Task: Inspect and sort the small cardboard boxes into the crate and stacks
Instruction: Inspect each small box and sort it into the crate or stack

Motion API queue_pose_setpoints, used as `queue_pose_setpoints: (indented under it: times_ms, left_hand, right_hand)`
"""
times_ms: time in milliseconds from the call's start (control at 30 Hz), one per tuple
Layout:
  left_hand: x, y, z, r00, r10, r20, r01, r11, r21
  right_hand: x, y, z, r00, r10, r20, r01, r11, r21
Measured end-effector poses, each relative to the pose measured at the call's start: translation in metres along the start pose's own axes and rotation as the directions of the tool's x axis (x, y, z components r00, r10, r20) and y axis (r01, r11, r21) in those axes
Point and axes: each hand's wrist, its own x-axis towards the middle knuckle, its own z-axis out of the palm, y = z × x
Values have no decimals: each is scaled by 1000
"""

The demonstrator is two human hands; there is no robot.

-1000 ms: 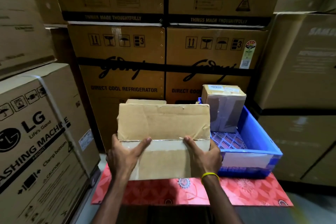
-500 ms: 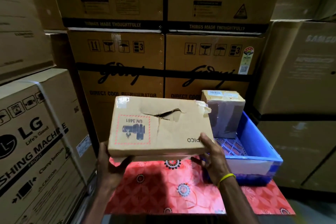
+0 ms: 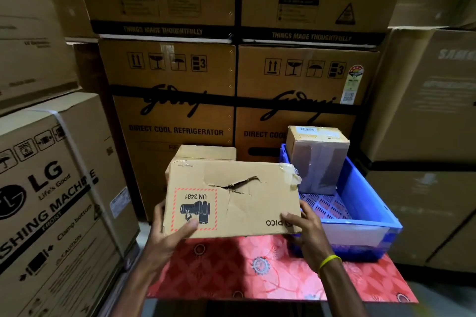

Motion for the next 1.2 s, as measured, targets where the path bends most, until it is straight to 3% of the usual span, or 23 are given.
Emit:
queue_pose_setpoints:
  times_ms: [167,267,367,800,1000,1200]
  left_hand:
    - [-4,-18,17,996,88,-5,-88,995,37]
    - [-8,-23,21,992,125,1,-125,990,60]
    - [-9,-25,24,990,139,13,-139,989,57]
    - [-13,-20,31,986,162,40,-165,983,77]
    - [-8,-22,27,988,152,28,-154,987,55]
    - [-4,-29,29,992,127,15,-127,991,51]
  right_hand:
    - [-5,-4,23,970,-38,-241,-21,971,-239]
    - [-7,-9,37,911,-81,-405,-106,902,-419]
    - [-10,-14,48,885,-50,-462,-212,842,-496]
    - [-5,-14,62,742,-109,-662,-273,852,-446]
    - [-4,-14,59,783,-141,-606,-219,849,-480]
    - [-4,-17,62,757,-172,-630,-213,847,-487]
